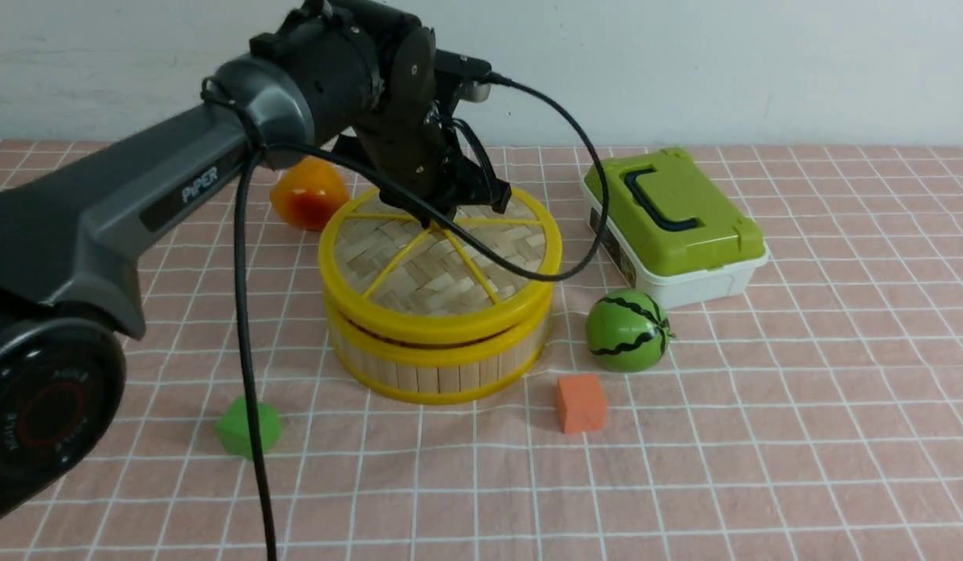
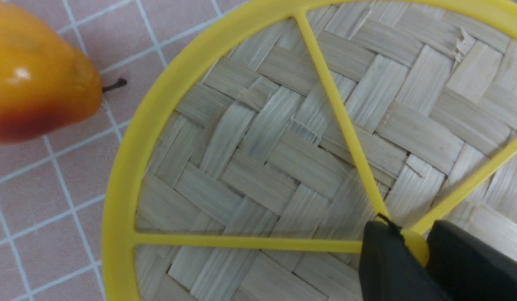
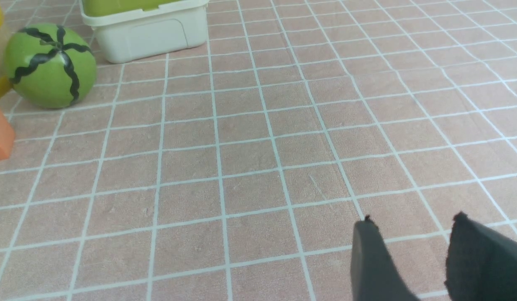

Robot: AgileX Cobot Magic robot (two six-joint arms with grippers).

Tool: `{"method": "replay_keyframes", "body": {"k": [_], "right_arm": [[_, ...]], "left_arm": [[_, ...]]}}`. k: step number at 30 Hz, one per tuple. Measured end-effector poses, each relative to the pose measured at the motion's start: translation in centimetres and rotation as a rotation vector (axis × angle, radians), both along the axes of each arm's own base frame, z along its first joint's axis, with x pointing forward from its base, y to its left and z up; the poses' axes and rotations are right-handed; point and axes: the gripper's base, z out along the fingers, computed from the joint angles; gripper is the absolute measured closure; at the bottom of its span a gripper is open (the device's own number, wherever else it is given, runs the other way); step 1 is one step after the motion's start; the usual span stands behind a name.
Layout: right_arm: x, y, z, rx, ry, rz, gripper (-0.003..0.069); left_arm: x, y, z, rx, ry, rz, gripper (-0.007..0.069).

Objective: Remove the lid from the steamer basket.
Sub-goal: Use the left arm to lift the lid of the steamer, then use the left arm to place the steamer lid on the table

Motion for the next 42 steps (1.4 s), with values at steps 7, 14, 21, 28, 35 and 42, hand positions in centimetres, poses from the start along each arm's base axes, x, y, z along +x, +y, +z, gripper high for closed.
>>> {"method": "replay_keyframes", "body": {"k": [7,14,21,28,35,42], "right_arm": [[0.0,0.0,0.0,0.000,0.000,0.000,0.0418],[0.0,0.0,0.0,0.000,0.000,0.000,0.0418],[0.0,0.0,0.0,0.000,0.000,0.000,0.0418],[0.0,0.0,0.0,0.000,0.000,0.000,0.0418],[0.0,0.0,0.0,0.000,0.000,0.000,0.0418],[0.0,0.0,0.0,0.000,0.000,0.000,0.0418]], "left_arm": [[-3.4,3.9,8.9,0.010,-0.185,0.058,0.0522],[-2.7,13.9,7.5,0.089,-0.051,0.366,0.0522],[-1.2,19.6,-2.3,0.035,0.020,0.526,0.0522],[0.6,19.5,-7.1,-0.007,0.002,0.513,0.0522],[1.8,19.2,-10.7,-0.029,0.041,0.515,0.0519],[1.5,19.0,-10.0,-0.086,0.043,0.538,0.0344]]}}
